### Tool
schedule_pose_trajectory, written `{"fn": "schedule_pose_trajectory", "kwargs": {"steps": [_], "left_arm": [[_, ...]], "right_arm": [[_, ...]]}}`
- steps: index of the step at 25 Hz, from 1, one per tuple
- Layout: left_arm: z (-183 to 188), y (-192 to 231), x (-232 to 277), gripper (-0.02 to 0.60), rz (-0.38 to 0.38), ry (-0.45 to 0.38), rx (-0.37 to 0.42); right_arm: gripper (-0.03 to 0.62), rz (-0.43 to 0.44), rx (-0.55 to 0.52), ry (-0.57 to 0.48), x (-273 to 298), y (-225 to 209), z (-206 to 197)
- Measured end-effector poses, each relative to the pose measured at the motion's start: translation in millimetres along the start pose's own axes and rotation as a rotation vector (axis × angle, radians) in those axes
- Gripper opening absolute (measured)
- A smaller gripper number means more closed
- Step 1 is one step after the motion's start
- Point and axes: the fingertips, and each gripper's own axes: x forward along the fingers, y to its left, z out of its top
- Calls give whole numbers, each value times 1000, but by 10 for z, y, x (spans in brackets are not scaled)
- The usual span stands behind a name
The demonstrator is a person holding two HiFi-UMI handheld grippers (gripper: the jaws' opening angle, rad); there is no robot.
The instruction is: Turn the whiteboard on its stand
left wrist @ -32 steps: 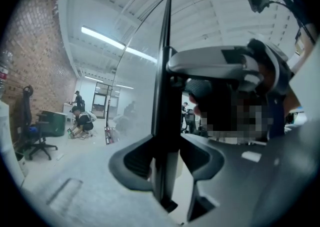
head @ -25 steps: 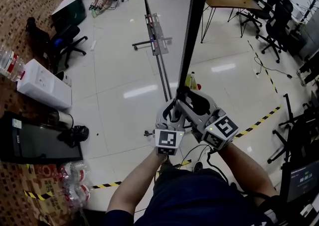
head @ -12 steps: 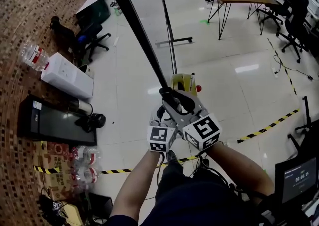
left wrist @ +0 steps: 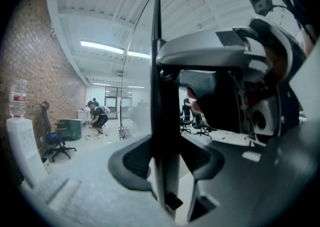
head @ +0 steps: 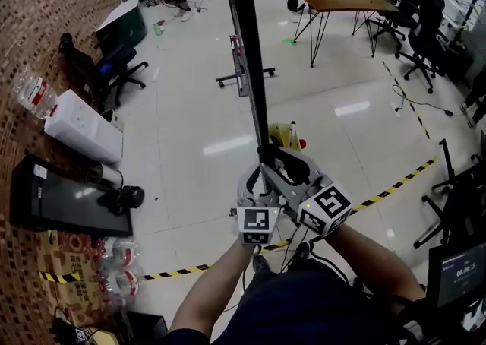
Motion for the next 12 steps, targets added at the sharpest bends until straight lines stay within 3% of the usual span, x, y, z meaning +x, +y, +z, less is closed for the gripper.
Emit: {"fn": "schedule_pose_trajectory", "kwargs": {"steps": [5,12], "left_arm": [[106,-275,-104,174,-43,-28,-5],[23,-512,-285,167,-112,-41,19]], "right_arm": [[163,-73,-28,15,-261,12,51],[163,-92,-38,10,-486,193,106]]}}
